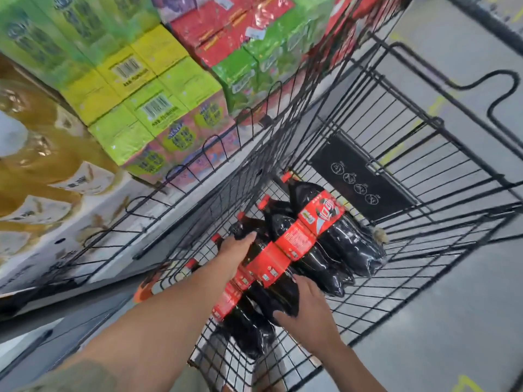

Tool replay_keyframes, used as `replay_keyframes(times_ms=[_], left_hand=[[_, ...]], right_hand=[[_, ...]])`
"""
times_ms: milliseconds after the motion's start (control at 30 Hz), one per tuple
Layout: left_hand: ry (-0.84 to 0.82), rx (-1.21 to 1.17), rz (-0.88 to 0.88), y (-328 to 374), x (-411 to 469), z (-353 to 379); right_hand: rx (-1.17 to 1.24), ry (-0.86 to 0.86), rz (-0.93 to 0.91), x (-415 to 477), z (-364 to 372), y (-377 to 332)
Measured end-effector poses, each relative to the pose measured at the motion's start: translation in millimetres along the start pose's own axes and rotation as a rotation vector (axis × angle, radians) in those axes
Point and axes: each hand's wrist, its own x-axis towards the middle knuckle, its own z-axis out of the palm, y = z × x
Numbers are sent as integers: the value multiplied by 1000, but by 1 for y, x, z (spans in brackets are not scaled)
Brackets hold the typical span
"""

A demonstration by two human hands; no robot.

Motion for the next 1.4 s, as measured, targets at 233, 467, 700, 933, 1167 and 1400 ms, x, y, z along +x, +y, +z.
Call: replay_keyframes(times_ms=[233, 467, 700, 933, 1167, 1400], left_hand=[[4, -81, -165, 4, 41, 15], [-38, -275, -170, -25, 89, 14], [-169, -345, -96, 8, 21, 10], [-145, -357, 4, 4, 14, 7], [-160, -347, 113, 12, -22, -8], [-237, -357, 287, 32, -58, -34]], right_hand=[[-11, 3, 31, 21, -4, 13], [-42, -37, 95, 33, 1, 13], [-175, -62, 134, 48, -6, 8], [-279, -85, 147, 53, 3, 8], [-186, -12, 85, 38, 12, 6], [59, 172, -36, 7, -6, -19]])
